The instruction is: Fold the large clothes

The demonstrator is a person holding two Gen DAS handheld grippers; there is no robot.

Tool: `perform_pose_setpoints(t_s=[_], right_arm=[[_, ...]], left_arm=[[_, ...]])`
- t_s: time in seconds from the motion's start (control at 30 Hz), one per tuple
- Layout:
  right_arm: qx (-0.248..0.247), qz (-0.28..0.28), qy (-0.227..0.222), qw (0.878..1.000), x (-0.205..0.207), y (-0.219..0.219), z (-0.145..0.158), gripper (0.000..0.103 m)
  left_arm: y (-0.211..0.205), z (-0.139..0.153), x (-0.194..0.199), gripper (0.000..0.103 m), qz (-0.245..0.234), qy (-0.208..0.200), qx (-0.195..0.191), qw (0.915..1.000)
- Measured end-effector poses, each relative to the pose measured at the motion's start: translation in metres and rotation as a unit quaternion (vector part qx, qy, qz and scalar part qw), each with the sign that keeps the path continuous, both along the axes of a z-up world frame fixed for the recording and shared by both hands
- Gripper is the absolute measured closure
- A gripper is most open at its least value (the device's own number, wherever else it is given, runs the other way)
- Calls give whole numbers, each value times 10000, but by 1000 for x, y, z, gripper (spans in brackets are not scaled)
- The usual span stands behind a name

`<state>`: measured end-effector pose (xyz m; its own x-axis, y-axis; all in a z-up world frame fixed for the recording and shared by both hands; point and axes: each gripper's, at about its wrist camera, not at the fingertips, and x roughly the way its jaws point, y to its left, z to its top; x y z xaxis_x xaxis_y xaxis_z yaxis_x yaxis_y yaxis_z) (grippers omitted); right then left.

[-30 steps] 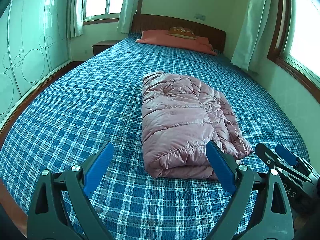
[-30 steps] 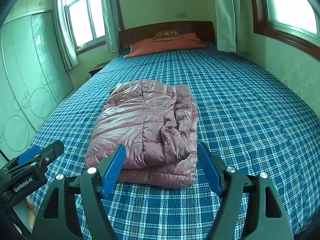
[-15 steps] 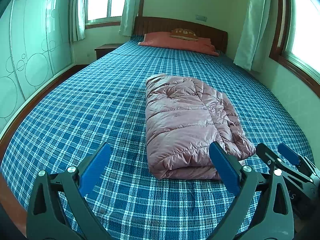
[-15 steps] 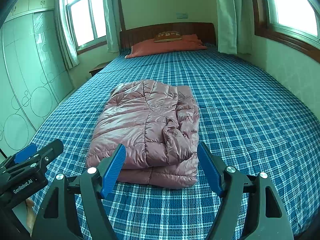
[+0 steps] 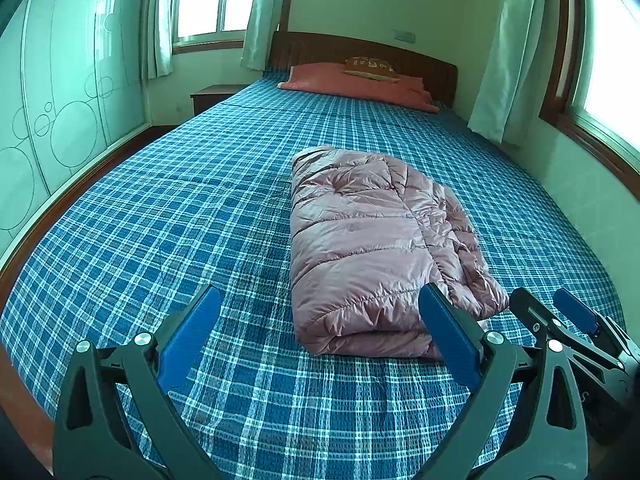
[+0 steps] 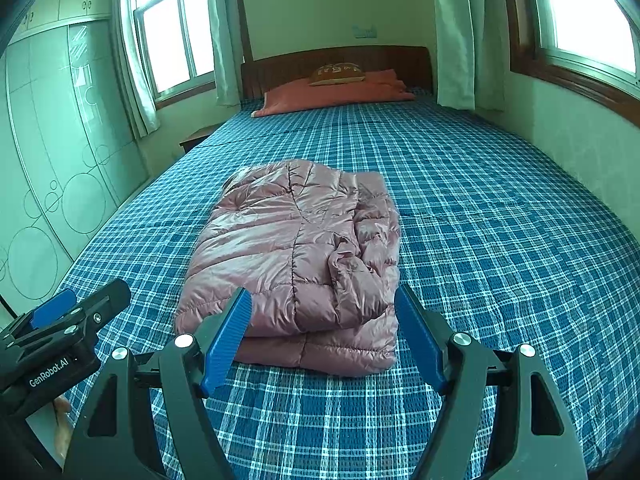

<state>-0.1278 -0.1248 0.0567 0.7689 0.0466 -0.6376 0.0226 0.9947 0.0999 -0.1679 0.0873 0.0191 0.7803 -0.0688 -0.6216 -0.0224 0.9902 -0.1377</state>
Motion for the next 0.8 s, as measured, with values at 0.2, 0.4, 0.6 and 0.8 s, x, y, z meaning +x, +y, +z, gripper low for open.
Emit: perform_pose_setpoints(t_s=[0.2, 0.4, 0.6, 0.8], right_arm=[[-3, 1, 1, 10000, 0, 0, 0, 30], [1, -2, 1, 10000, -1, 0, 0, 30], [3, -2, 0, 10000, -1, 0, 0, 30], [-1, -8, -10, 10000, -2, 1, 1, 30]], left_arm=[[-1, 0, -1, 4, 30, -8, 5, 10000], [-2, -1, -2, 4, 24, -16, -17, 10000], [-3, 1, -3, 4, 50, -67, 54, 10000], [-4, 4, -3, 4, 31, -100, 147, 9998]])
